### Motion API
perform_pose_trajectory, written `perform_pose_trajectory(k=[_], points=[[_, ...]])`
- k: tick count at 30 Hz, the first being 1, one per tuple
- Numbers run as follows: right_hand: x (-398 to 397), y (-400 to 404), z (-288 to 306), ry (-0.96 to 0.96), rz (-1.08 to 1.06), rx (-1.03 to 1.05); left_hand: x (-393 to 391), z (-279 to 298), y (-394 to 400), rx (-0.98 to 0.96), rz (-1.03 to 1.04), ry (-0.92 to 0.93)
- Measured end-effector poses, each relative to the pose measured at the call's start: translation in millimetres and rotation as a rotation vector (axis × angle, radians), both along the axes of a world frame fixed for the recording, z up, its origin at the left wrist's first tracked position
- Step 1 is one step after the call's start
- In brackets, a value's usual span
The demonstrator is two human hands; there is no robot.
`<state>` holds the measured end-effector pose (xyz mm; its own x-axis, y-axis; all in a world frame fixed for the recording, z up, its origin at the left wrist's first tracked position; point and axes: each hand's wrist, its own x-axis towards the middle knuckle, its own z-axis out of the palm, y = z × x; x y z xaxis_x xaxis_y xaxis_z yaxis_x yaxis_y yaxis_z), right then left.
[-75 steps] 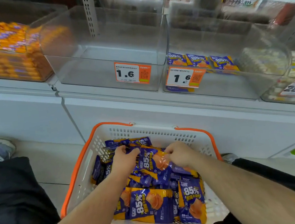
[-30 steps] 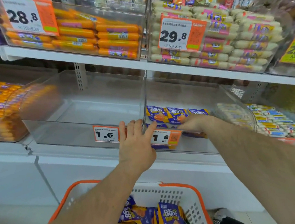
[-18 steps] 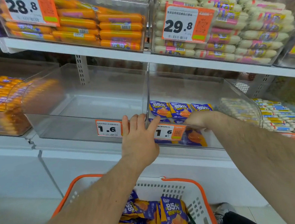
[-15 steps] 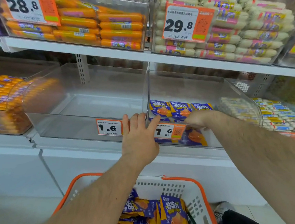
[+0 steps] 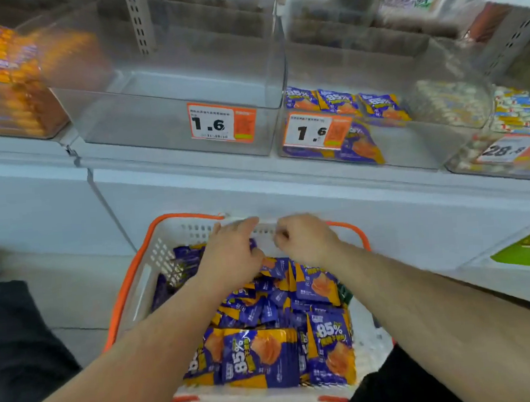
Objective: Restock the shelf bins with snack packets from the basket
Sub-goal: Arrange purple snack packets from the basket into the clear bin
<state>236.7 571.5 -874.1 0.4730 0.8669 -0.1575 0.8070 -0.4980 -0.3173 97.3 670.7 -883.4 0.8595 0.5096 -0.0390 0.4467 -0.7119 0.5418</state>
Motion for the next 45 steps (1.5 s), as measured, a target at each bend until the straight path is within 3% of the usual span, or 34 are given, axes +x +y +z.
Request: perform_pose_trajectory(k=[3,5,14,18,23,27,28,30,32,36,38,40,42,45], points=[[-39,-3,-48,0.074,0.197,-0.576,-25,-21,-4,-0.189,0.008,0.123],[-61,-7,-75,0.025,0.259,-0.733,-35,-31,-8,-0.244,0.02,0.166],[-95,-25,-107,-0.141,0.348,-0.617,-52,-36,-6,-0.293,0.067,0.187],[-97,-24,-96,-0.071,0.33,-0.601,-54,-34,-4,-0.309,0.09,0.171],[-85,-10,-73,0.038,0.282,-0.738,-56,-37,-7,-0.45,0.173,0.11],[-42,-4,-18,0.268,0.086,-0.57,-53,-32,-8,-0.579,0.487,-0.144],[-29,-5,-3,0.316,0.023,-0.481,-51,-29,-9,-0.709,0.623,-0.234],[-10,-10,22,0.476,-0.151,-0.283,-48,-19,-11,-1.149,0.776,-0.384],[-1,-16,43,0.644,-0.279,-0.082,-43,-13,-15,-1.428,0.648,-0.48],[-2,-28,71,0.816,-0.377,0.176,-20,9,-24,-1.357,0.362,-0.562],[-5,-31,78,0.748,-0.414,0.263,-6,23,-25,-1.271,0.327,-0.626],[-9,-36,83,0.453,-0.403,0.293,5,39,-25,-1.154,0.3,-0.646],[-13,-42,90,0.107,-0.255,0.319,16,53,-25,-1.035,0.246,-0.643],[-17,-43,99,-0.122,-0.067,0.416,36,79,-28,-0.989,0.16,-0.672]])
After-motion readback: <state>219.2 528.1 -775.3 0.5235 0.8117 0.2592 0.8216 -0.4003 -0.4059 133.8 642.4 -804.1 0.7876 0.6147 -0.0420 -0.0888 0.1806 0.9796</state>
